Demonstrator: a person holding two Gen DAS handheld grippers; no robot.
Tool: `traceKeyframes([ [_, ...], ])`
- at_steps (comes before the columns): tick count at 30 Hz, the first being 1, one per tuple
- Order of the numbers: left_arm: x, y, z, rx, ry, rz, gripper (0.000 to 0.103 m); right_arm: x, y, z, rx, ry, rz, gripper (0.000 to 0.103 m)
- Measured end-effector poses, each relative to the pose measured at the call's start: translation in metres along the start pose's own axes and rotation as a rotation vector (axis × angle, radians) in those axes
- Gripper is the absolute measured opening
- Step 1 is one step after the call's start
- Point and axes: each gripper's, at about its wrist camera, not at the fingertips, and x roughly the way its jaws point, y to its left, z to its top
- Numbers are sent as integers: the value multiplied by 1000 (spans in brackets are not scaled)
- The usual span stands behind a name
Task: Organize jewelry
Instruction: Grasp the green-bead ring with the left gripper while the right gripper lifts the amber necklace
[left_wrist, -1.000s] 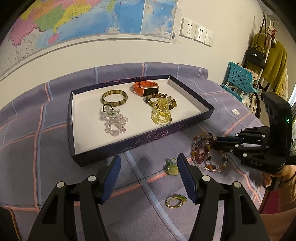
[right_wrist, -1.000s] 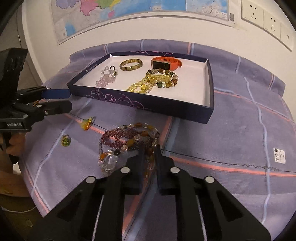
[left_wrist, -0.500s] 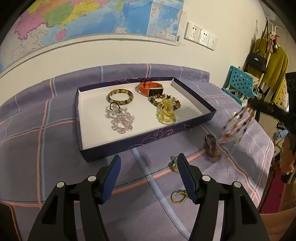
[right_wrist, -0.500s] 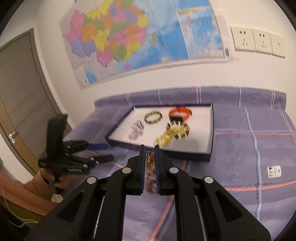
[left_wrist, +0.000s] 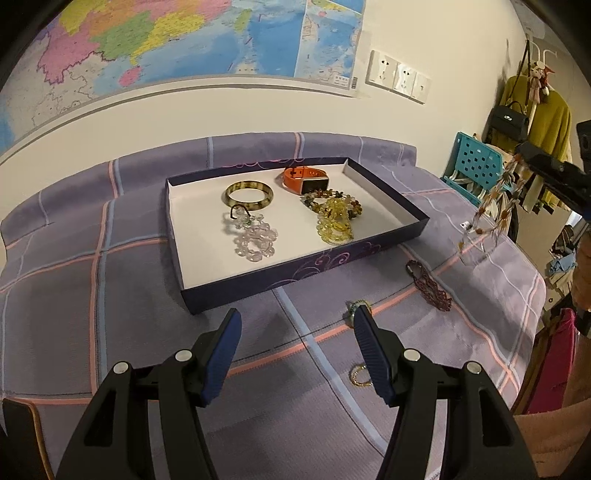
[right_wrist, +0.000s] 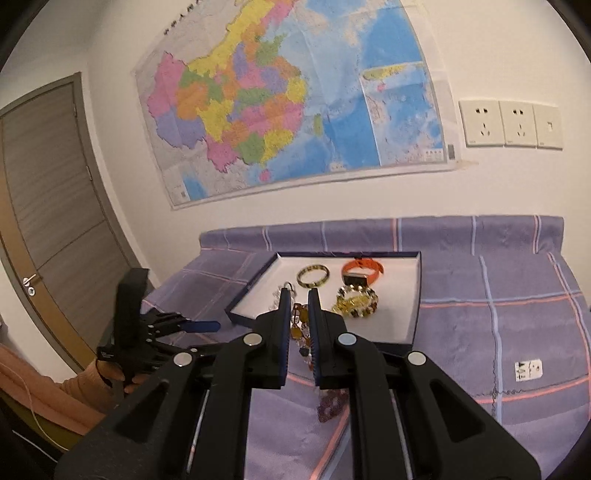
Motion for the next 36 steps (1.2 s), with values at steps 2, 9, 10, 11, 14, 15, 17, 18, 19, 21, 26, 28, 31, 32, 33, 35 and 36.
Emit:
traceKeyframes([
  [2,-1,-3,-2,16,2,-6,61,4,-2,-6,13,20,8,10],
  [9,-1,-17,-12,76,21,-37,61,17,0,-23,34,70,49,10],
  [10,0,-20,-14,83,26,-44,61,19,2,-25,35,78,58,10],
  [11,0,-22,-17,90,30,-51,61,21,3,-28,35,85,66,10],
  [14,4,-32,-25,118,54,-78,61,34,9,-38,40,128,98,10],
  [15,5,-36,-28,128,62,-83,61,37,10,-41,41,138,105,10],
  [17,10,-41,-30,141,79,-89,60,44,13,-46,47,156,118,10],
  [18,12,-42,-31,142,87,-91,59,47,13,-49,52,166,124,10],
  [19,15,-44,-31,143,92,-92,57,50,14,-51,53,172,127,10],
  [21,20,-47,-32,149,109,-93,48,52,14,-53,60,179,129,10],
  [26,26,-51,-35,157,122,-64,31,57,10,-57,81,188,133,10],
  [28,25,-50,-35,150,125,-63,23,58,10,-58,83,191,131,10],
  [31,25,-48,-35,139,126,-61,18,60,10,-59,82,194,128,10],
  [32,24,-48,-35,135,126,-63,16,60,10,-59,82,194,128,10],
  [33,24,-48,-35,133,125,-65,14,60,10,-59,80,192,126,10],
  [35,23,-49,-35,133,125,-67,14,60,9,-59,84,190,128,10],
  [36,23,-50,-35,132,125,-67,14,59,10,-58,84,187,127,10],
])
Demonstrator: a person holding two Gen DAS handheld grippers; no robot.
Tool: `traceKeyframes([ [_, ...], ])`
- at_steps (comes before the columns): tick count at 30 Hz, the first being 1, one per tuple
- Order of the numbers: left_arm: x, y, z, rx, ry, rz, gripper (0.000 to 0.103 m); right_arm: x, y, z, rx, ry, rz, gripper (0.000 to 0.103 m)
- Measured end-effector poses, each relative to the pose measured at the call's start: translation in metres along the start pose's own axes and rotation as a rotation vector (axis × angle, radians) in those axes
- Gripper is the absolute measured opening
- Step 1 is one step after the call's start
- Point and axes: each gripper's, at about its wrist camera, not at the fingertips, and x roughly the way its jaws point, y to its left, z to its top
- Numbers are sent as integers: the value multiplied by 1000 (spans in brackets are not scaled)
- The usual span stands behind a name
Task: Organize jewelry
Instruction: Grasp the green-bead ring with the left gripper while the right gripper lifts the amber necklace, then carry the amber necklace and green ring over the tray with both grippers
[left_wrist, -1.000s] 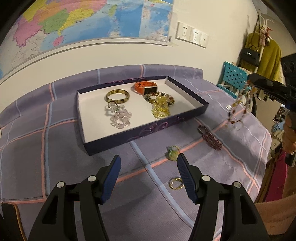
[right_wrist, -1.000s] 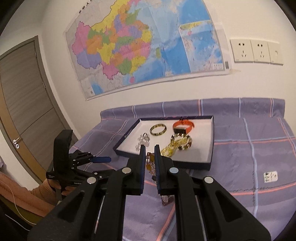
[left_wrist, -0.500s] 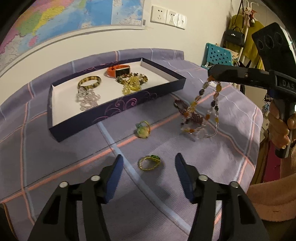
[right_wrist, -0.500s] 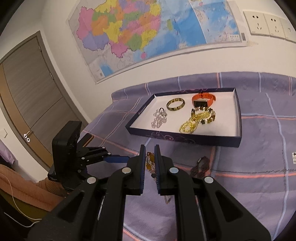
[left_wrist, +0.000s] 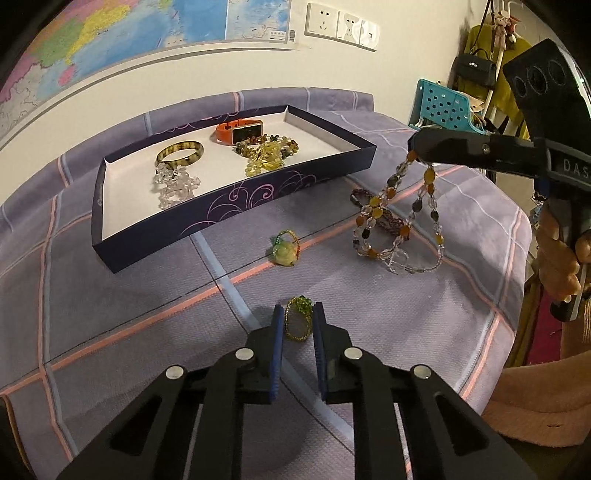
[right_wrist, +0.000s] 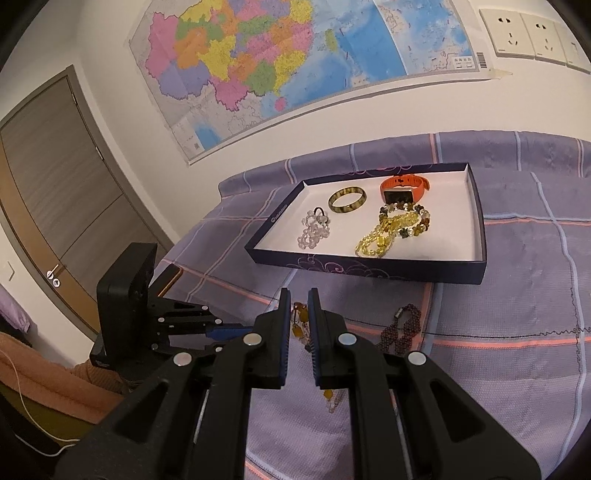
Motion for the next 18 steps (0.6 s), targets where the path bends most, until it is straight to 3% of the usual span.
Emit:
traceKeyframes([
  [18,-26,8,20,-17,-89,17,13,-17,15,28,-57,-84,17,10],
])
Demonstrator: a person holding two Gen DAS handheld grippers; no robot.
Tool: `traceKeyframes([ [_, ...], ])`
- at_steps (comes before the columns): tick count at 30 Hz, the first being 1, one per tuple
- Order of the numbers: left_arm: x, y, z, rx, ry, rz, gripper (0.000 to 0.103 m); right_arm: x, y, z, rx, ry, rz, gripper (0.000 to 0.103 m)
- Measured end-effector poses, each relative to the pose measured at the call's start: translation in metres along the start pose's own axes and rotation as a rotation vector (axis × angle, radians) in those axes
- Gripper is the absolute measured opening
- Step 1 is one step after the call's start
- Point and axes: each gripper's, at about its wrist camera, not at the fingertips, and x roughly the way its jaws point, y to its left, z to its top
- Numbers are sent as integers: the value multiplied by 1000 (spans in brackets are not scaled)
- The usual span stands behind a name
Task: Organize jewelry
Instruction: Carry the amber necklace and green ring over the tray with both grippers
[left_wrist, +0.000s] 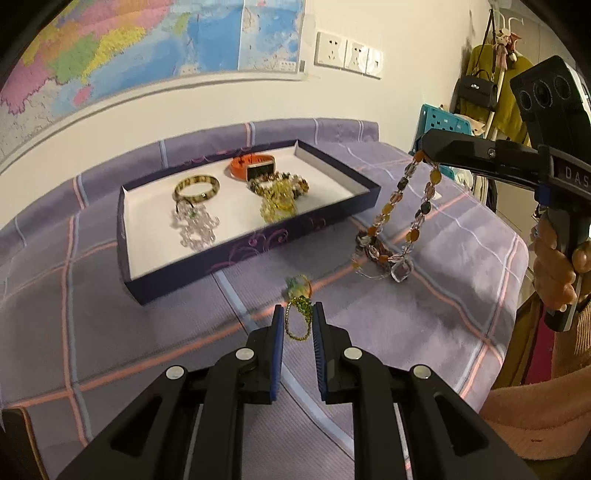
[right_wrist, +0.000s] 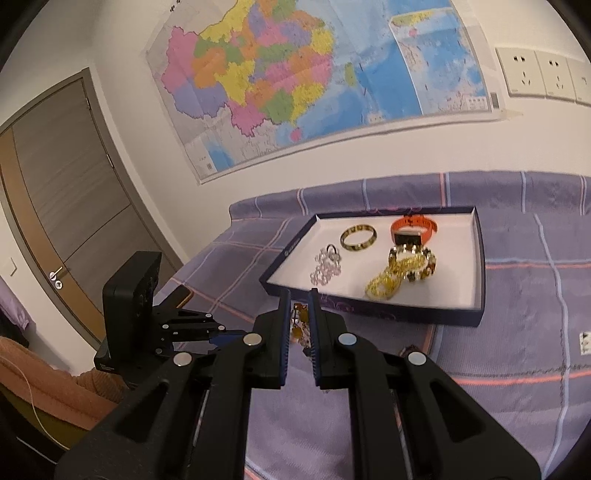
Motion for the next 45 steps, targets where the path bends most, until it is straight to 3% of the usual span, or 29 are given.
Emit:
traceKeyframes([
  [18,-10,21,38,-18,-76,74,14,7,-17,48,-15,-73,-37,10],
  [28,-13,29,62,-1,-124,127,14,31,-31,67,15,-62,-27,10],
  [45,2,44,79,-21,-125,147,14,62,-42,86,18,-48,-46,10],
])
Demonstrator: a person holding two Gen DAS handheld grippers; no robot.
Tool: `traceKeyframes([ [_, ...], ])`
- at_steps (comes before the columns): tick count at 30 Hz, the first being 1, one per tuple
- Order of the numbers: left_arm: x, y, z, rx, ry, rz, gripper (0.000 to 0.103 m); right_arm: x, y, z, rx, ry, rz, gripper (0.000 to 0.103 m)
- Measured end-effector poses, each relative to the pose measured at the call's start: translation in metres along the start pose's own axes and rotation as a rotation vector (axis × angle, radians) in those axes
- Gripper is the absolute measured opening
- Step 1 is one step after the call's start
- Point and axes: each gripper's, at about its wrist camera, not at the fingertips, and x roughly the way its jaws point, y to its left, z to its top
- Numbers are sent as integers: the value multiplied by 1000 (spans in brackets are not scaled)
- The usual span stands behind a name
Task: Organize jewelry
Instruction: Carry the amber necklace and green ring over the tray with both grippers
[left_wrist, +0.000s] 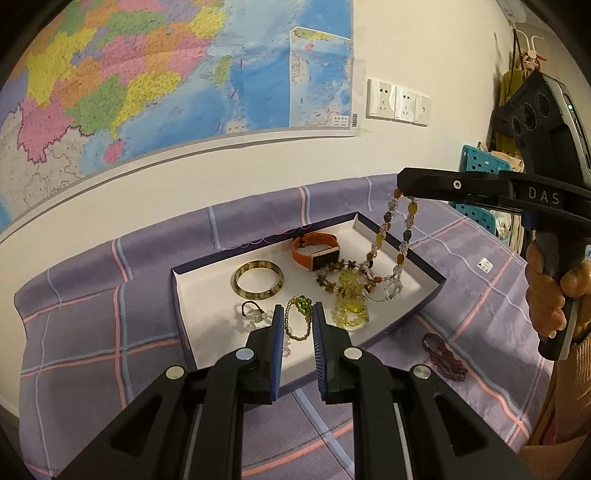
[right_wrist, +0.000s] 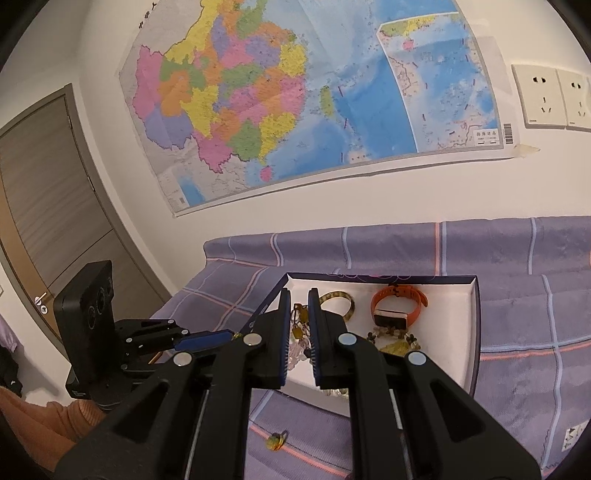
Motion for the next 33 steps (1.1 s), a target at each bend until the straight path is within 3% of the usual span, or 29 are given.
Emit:
traceKeyframes([
  [33,45,19,8,-65,77,36,14,34,-24,2,53,32,-13,10],
])
